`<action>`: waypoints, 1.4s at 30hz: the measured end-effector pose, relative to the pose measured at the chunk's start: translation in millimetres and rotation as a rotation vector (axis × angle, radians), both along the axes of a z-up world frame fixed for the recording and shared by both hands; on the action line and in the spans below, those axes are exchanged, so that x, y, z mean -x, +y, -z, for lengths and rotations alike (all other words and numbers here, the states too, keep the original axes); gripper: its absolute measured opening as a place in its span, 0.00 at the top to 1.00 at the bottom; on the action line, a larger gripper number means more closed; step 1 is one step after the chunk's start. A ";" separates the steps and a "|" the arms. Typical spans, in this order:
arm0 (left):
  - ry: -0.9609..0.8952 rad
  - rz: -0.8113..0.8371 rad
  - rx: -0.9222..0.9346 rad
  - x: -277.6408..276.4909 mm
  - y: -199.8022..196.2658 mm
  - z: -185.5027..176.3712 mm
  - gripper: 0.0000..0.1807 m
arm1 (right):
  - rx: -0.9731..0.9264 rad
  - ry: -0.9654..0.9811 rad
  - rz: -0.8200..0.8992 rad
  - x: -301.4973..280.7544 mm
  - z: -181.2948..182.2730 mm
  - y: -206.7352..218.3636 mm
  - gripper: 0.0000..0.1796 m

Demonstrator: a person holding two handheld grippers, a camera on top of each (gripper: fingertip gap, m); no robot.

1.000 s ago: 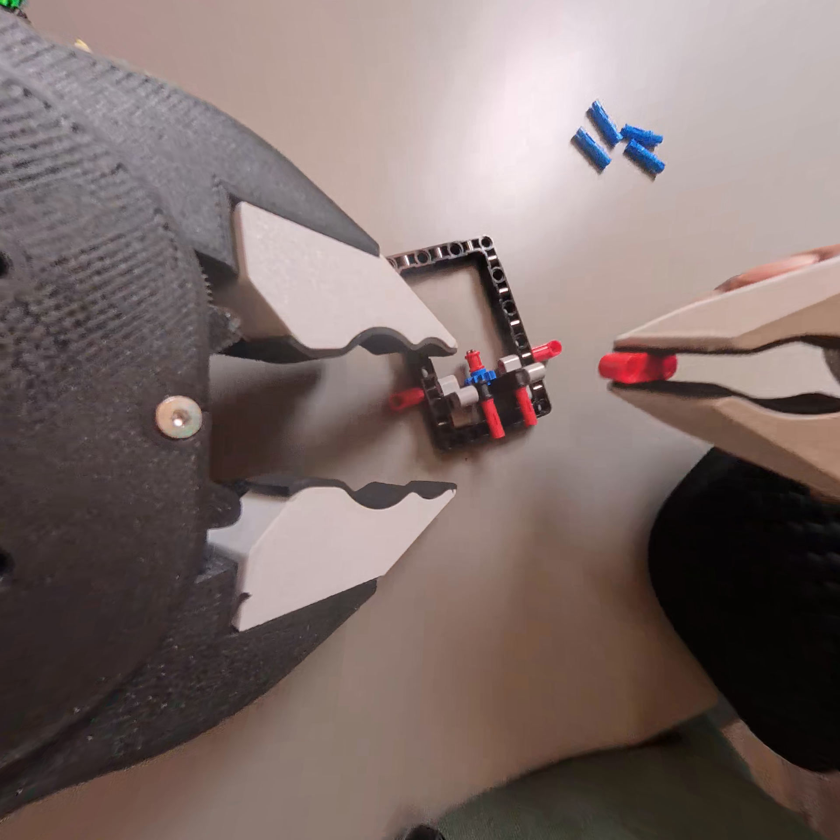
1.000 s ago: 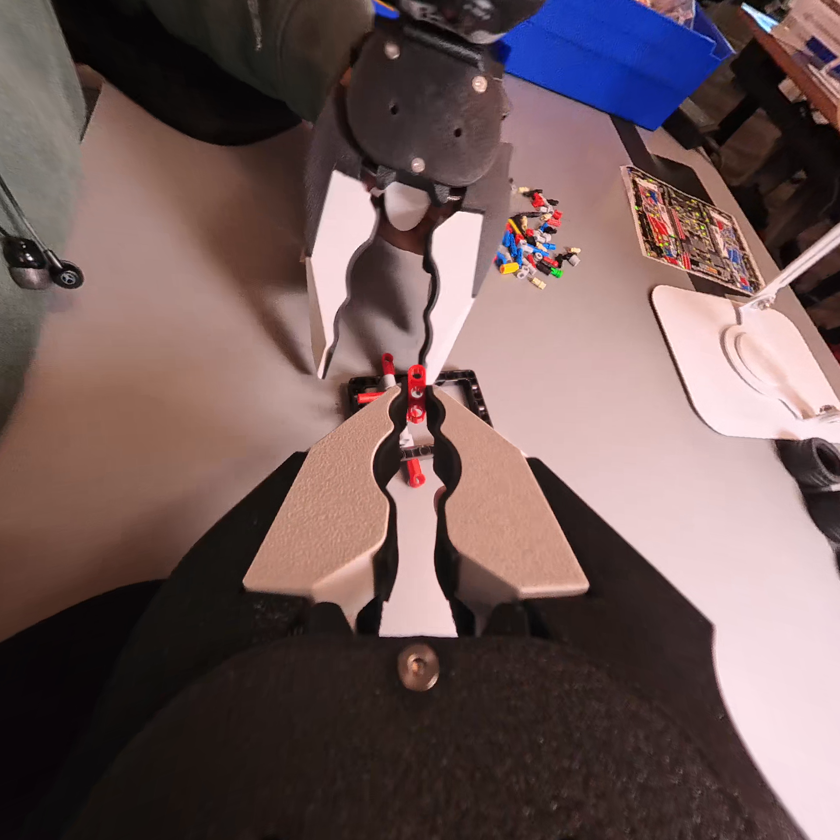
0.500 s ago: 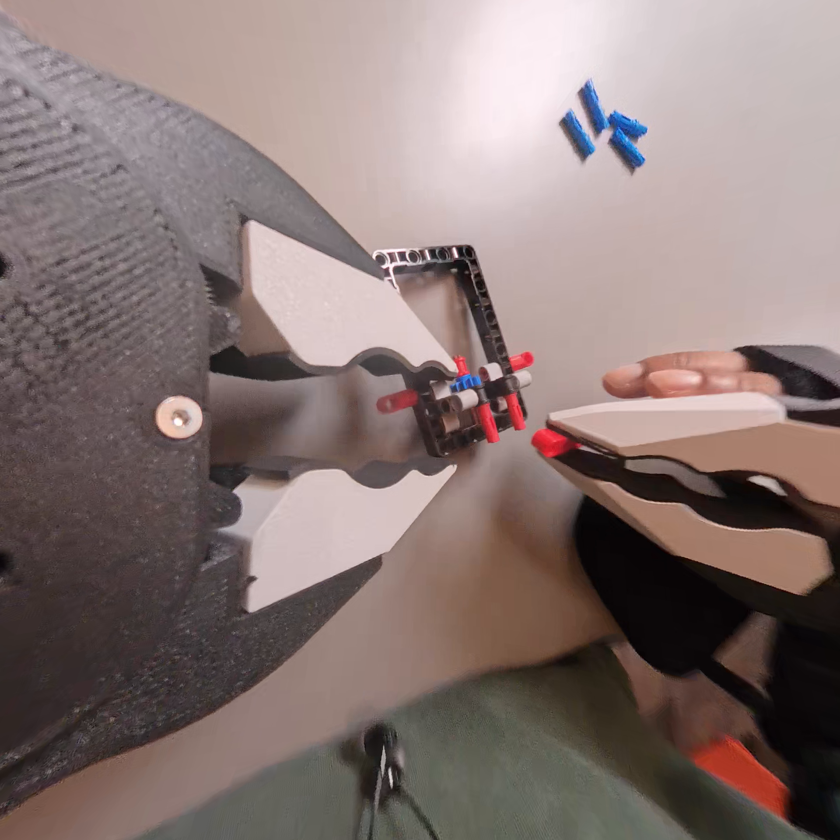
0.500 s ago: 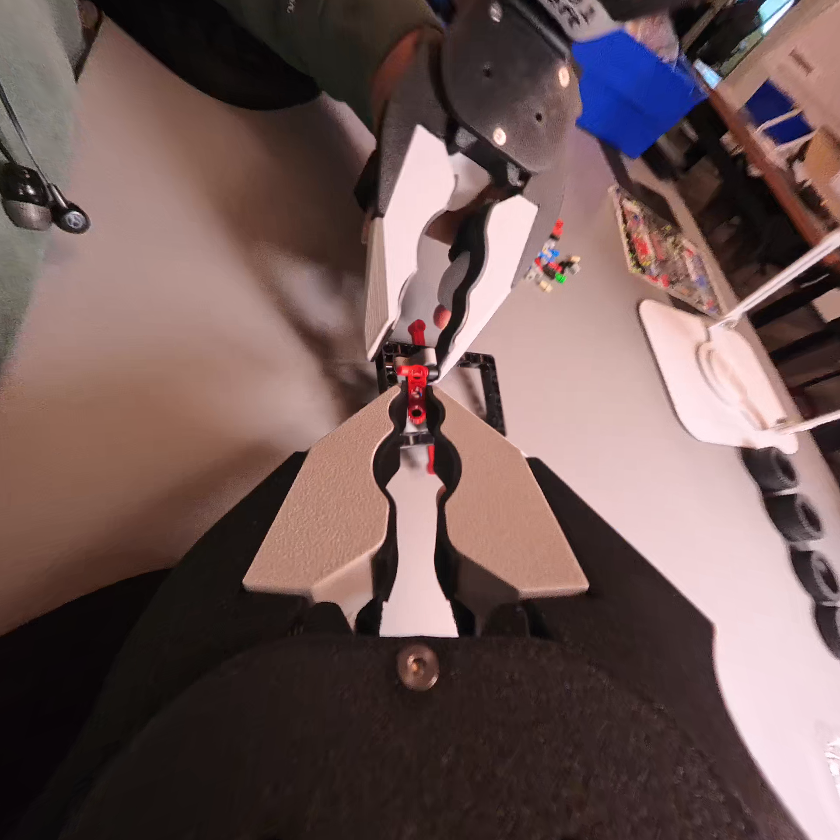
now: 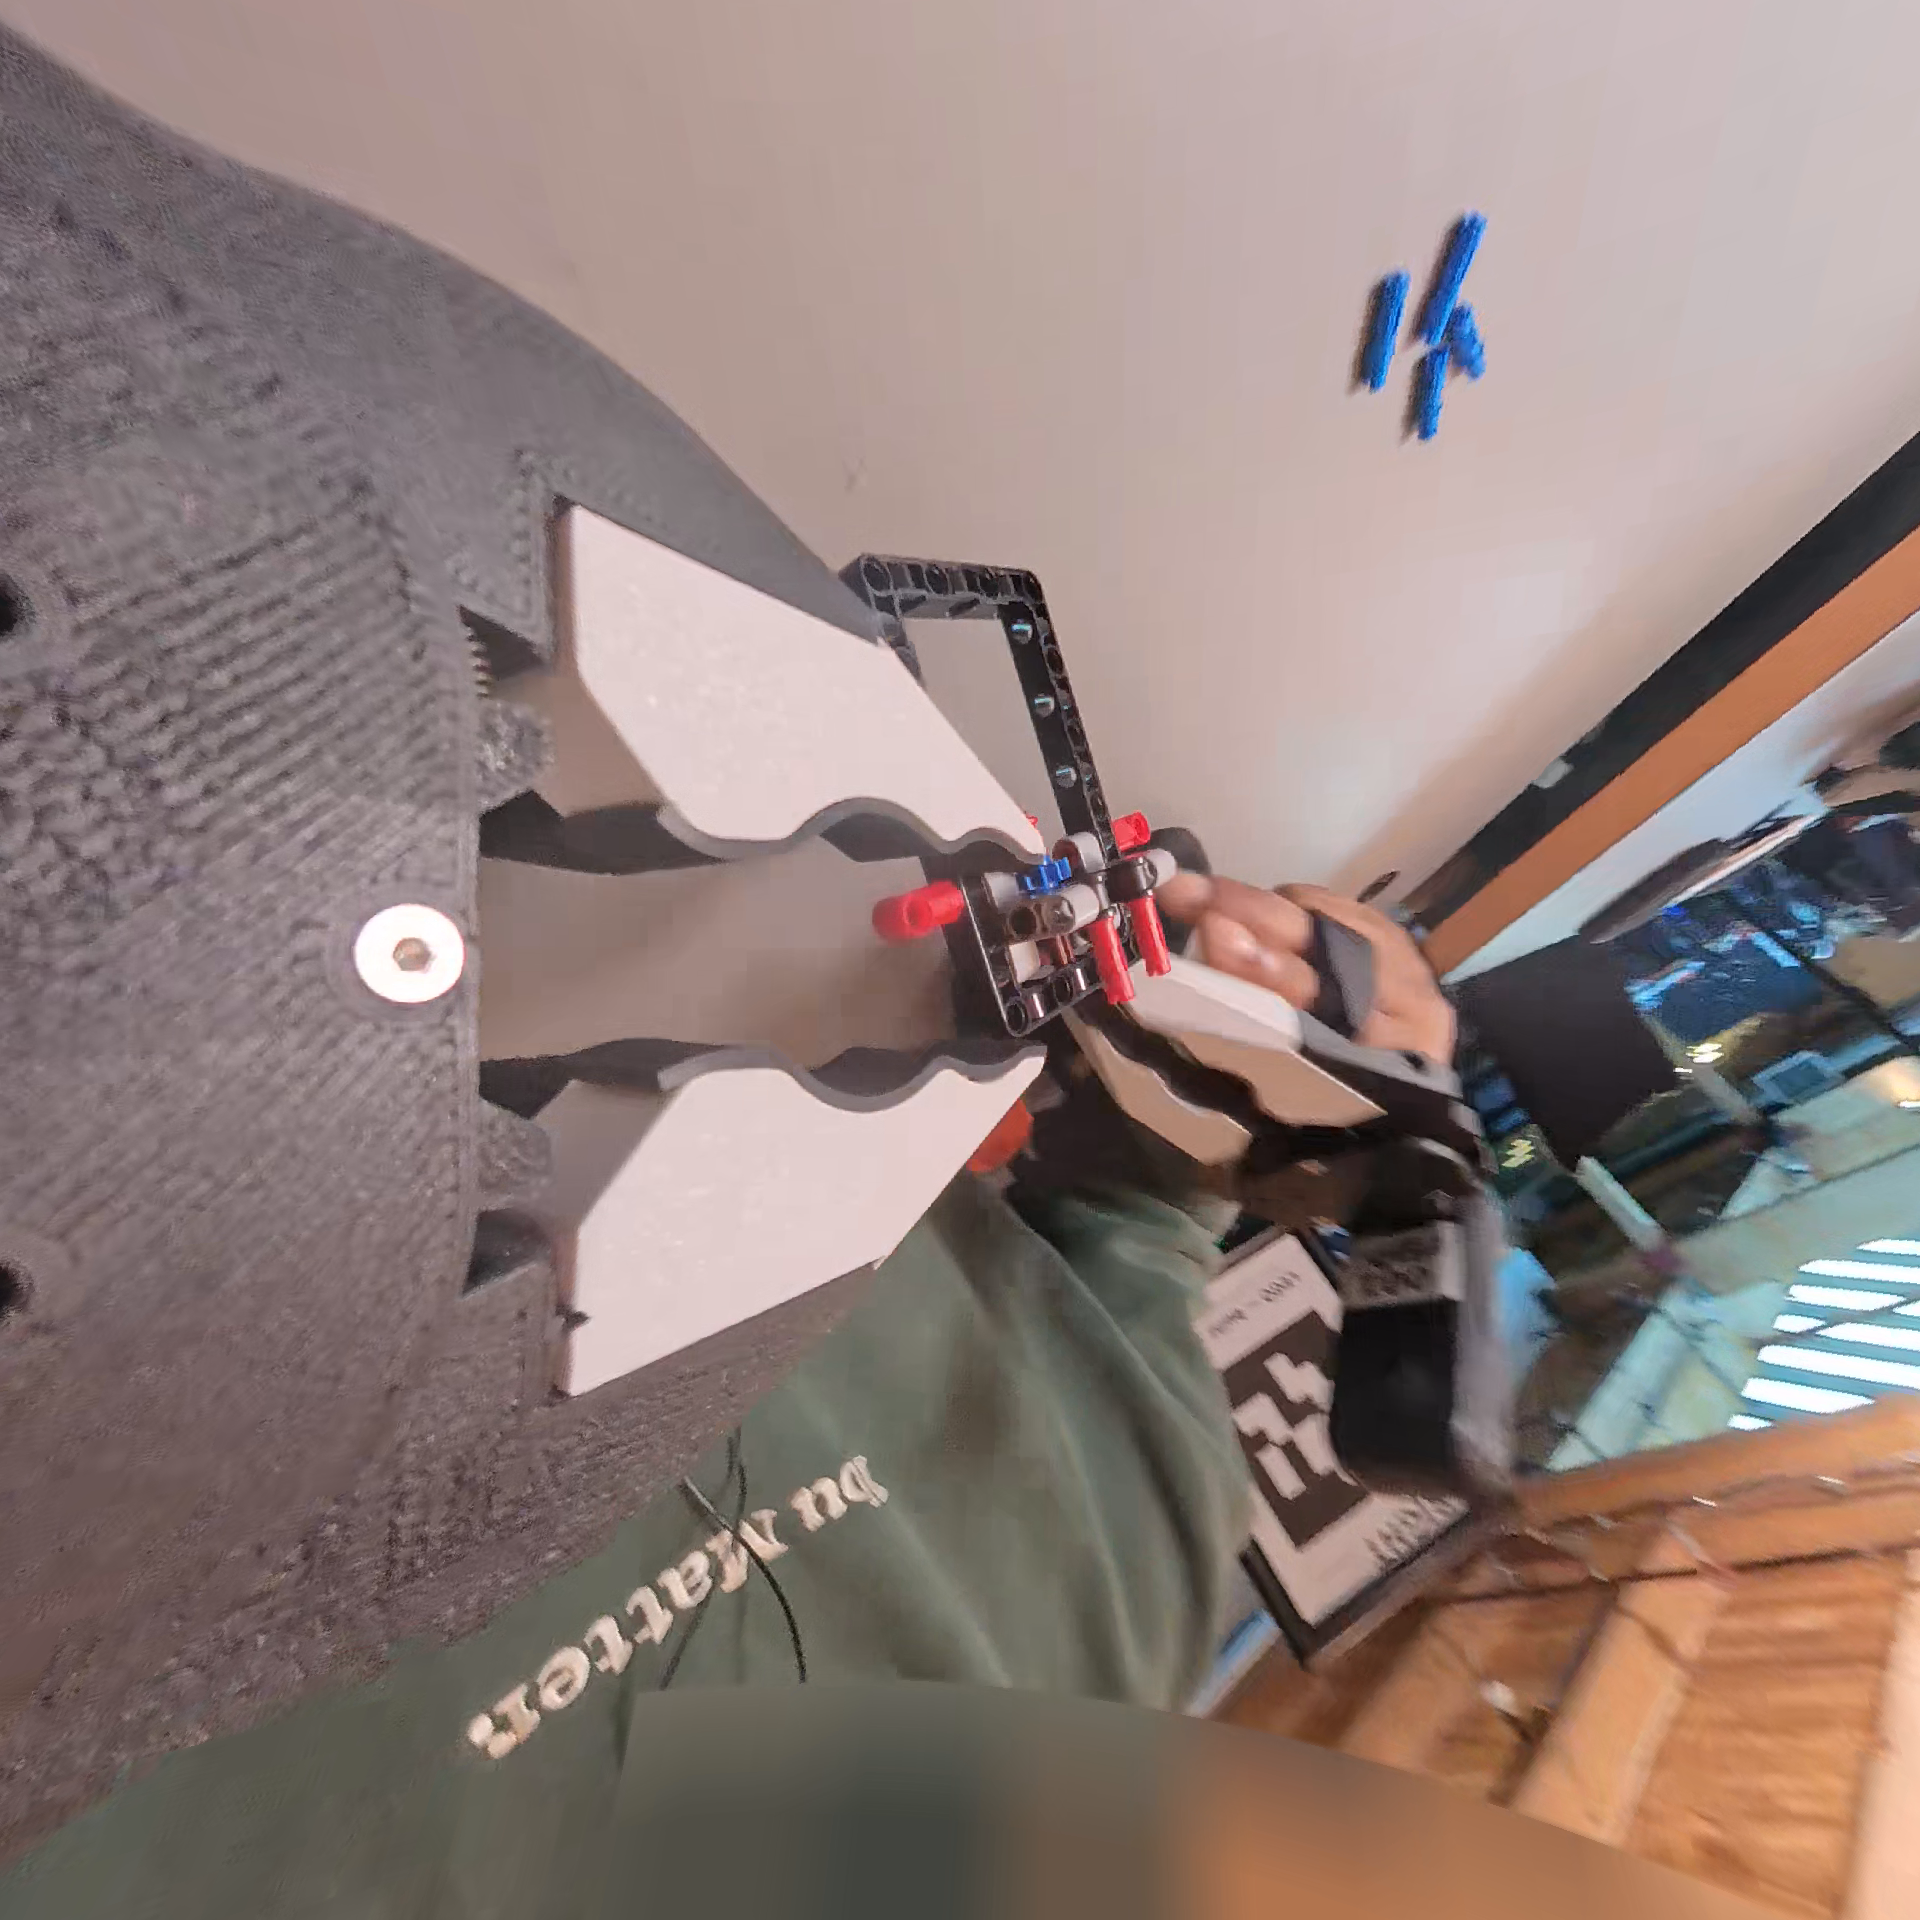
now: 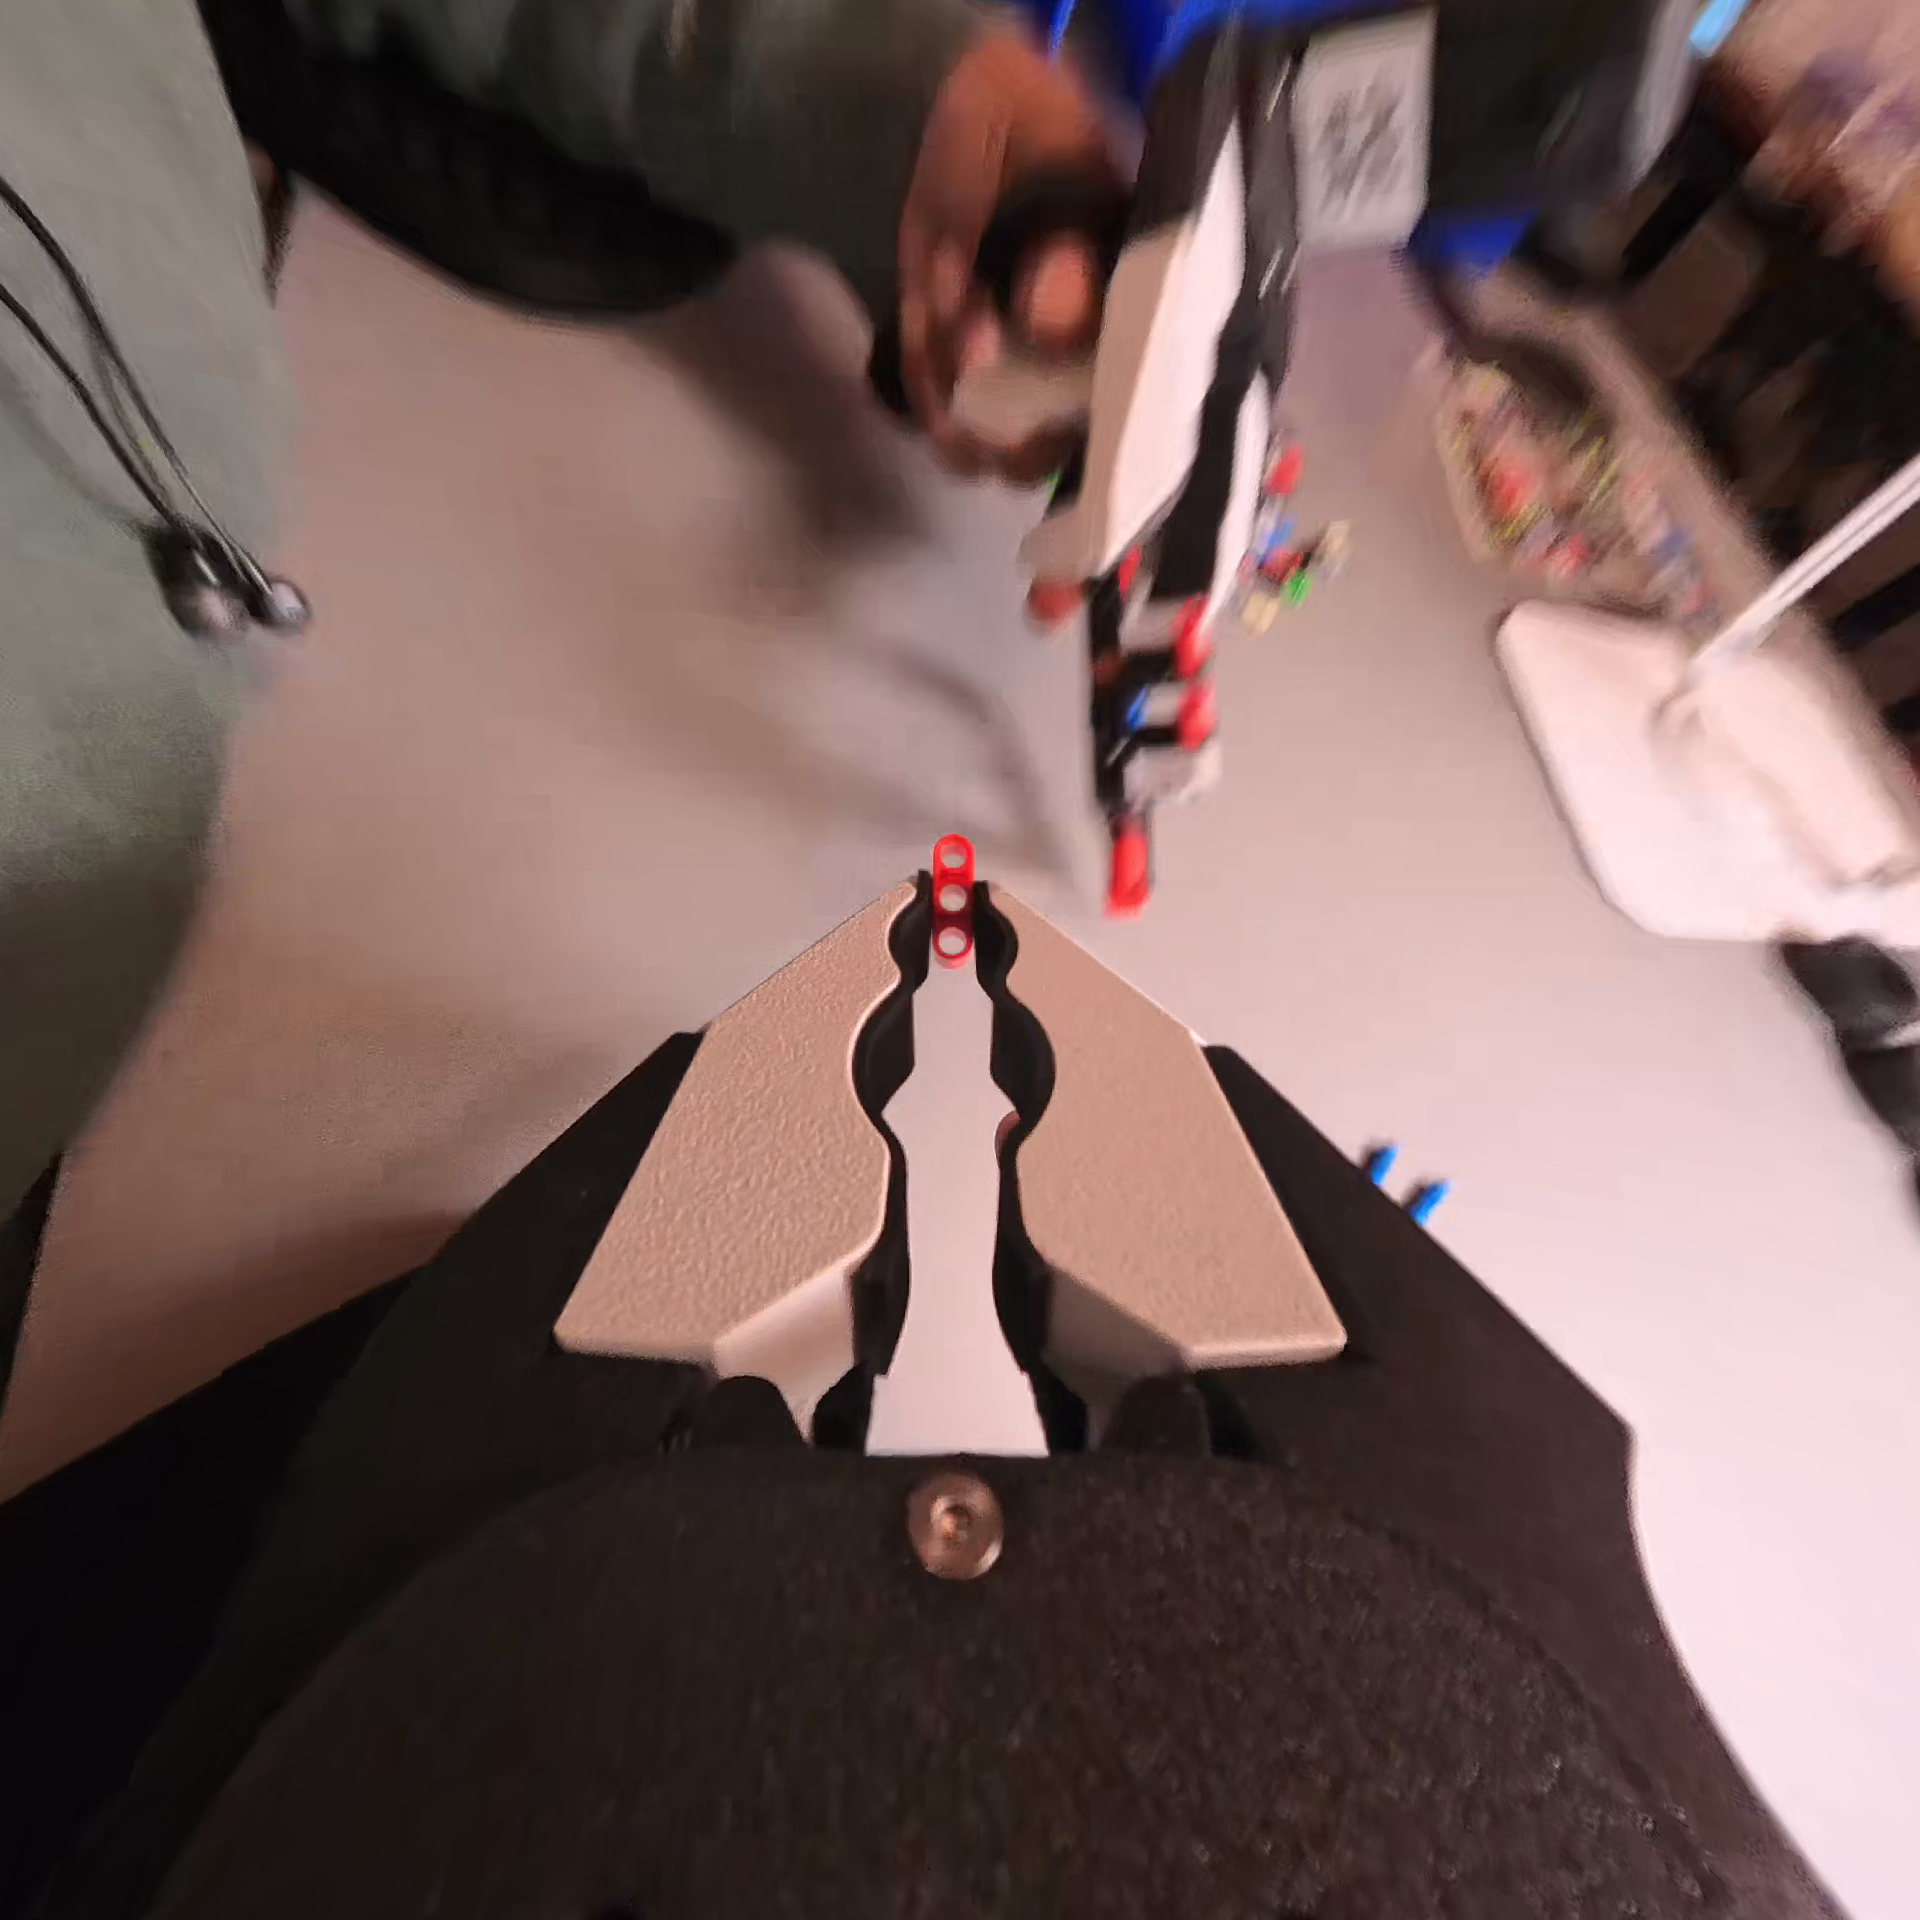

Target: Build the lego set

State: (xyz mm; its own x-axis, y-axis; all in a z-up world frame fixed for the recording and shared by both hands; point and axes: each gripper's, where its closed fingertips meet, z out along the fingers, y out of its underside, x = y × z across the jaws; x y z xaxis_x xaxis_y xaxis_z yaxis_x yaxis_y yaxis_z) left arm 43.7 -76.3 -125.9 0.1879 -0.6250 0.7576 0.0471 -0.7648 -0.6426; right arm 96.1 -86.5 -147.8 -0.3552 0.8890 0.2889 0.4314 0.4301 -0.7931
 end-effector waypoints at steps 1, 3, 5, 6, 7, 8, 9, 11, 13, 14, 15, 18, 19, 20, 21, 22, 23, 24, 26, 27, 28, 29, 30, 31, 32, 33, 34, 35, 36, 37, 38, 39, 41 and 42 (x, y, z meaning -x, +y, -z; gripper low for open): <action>-0.030 -0.021 0.019 4.2 4.4 -2.2 0.86 | -0.009 -0.097 0.027 -2.4 19.9 6.0 0.97; -0.086 -0.049 0.053 10.0 10.6 -6.2 0.86 | -0.021 -0.254 0.074 -5.8 54.5 18.8 0.97; -0.075 -0.085 0.072 13.7 16.1 -2.1 0.86 | 0.016 -0.315 0.084 -3.5 67.8 21.7 0.97; -0.066 -0.092 0.072 14.4 16.7 -0.4 0.86 | 0.035 -0.317 0.092 -0.4 67.0 23.7 0.97; -0.076 -0.093 0.077 14.9 16.4 -1.0 0.86 | 0.054 -0.345 0.095 -0.4 68.1 25.0 0.97; -0.087 -0.094 0.084 15.4 16.2 -2.1 0.86 | 0.061 -0.366 0.101 -0.1 68.5 27.5 0.97; -0.091 -0.092 0.086 15.9 16.0 -2.4 0.86 | 0.055 -0.375 0.104 0.5 68.6 30.4 0.96; -0.101 -0.094 0.091 16.8 16.9 -3.1 0.86 | 0.040 -0.383 0.087 0.6 65.3 33.5 0.84; -0.121 -0.091 0.102 17.0 17.2 -4.3 0.86 | 0.027 -0.298 0.104 9.9 46.4 41.7 0.78; -0.130 -0.091 0.107 16.9 17.3 -4.8 0.86 | 0.029 -0.215 0.112 19.0 30.4 44.5 0.76; -0.144 -0.088 0.112 16.6 17.2 -6.0 0.86 | 0.033 -0.119 0.125 30.0 12.8 46.5 0.76; -0.183 -0.081 0.125 15.3 16.4 -9.7 0.86 | -0.005 0.019 0.106 54.1 -9.3 40.0 0.83; -0.184 -0.081 0.124 15.7 16.0 -9.5 0.86 | -0.064 0.034 0.127 58.1 -9.9 46.0 0.88; -0.183 -0.087 0.111 17.2 16.0 -9.6 0.86 | -0.080 0.044 0.110 59.6 -10.3 46.5 0.88; -0.181 -0.089 0.085 18.7 15.1 -10.7 0.85 | -0.044 0.053 0.091 60.3 -11.9 44.9 0.89; -0.160 -0.089 0.048 19.6 13.6 -10.7 0.84 | 0.001 0.049 0.079 60.0 -12.8 43.7 0.95; -0.114 -0.093 -0.001 20.1 13.1 -8.5 0.79 | 0.018 0.046 0.074 60.0 -12.4 45.0 0.95; -0.046 -0.102 -0.068 21.1 13.4 -4.5 0.76 | 0.018 0.036 0.078 59.8 -10.2 47.4 0.96; 0.105 -0.117 -0.225 22.2 13.3 3.0 0.74 | 0.042 0.020 0.066 58.9 -5.4 45.7 0.96; 0.177 -0.114 -0.291 20.9 12.1 7.2 0.71 | 0.069 0.020 0.063 59.0 -3.8 43.7 0.96; 0.241 -0.115 -0.363 19.0 11.8 11.2 0.69 | 0.098 0.026 0.064 59.4 -2.9 42.7 0.96; 0.286 -0.121 -0.437 16.1 11.6 13.6 0.67 | 0.129 0.039 0.057 59.6 -3.0 41.1 0.96; 0.322 -0.129 -0.500 13.3 12.2 15.9 0.66 | 0.163 0.055 0.048 60.1 -3.9 39.2 0.96; 0.354 -0.143 -0.555 11.4 14.0 18.1 0.66 | 0.195 0.071 0.030 60.5 -5.0 36.1 0.96; 0.369 -0.159 -0.602 10.1 15.6 18.6 0.68 | 0.224 0.087 0.007 60.6 -6.1 32.4 0.96; 0.366 -0.167 -0.634 8.6 15.9 17.6 0.71 | 0.248 0.100 -0.002 61.4 -6.2 30.9 0.96; 0.356 -0.172 -0.651 7.1 15.5 16.3 0.74 | 0.270 0.105 -0.010 62.0 -5.0 29.6 0.96; 0.352 -0.174 -0.660 5.9 15.3 16.2 0.78 | 0.288 0.110 -0.021 62.5 -3.8 27.9 0.96; 0.356 -0.171 -0.665 4.9 15.0 17.8 0.80 | 0.298 0.114 -0.031 62.9 -2.4 26.3 0.96; 0.364 -0.168 -0.670 4.1 14.6 20.0 0.83 | 0.302 0.113 -0.044 63.0 -0.8 24.1 0.96; 0.372 -0.172 -0.679 3.9 15.0 21.5 0.84 | 0.303 0.108 -0.054 63.1 1.0 22.2 0.96; 0.380 -0.180 -0.689 4.5 15.6 22.3 0.85 | 0.304 0.104 -0.056 63.5 2.5 21.7 0.96; 0.404 -0.187 -0.699 6.2 17.2 24.6 0.85 | 0.313 0.102 -0.051 64.3 3.7 22.7 0.96; 0.413 -0.191 -0.703 6.6 17.9 25.5 0.86 | 0.320 0.099 -0.047 64.4 4.2 23.4 0.96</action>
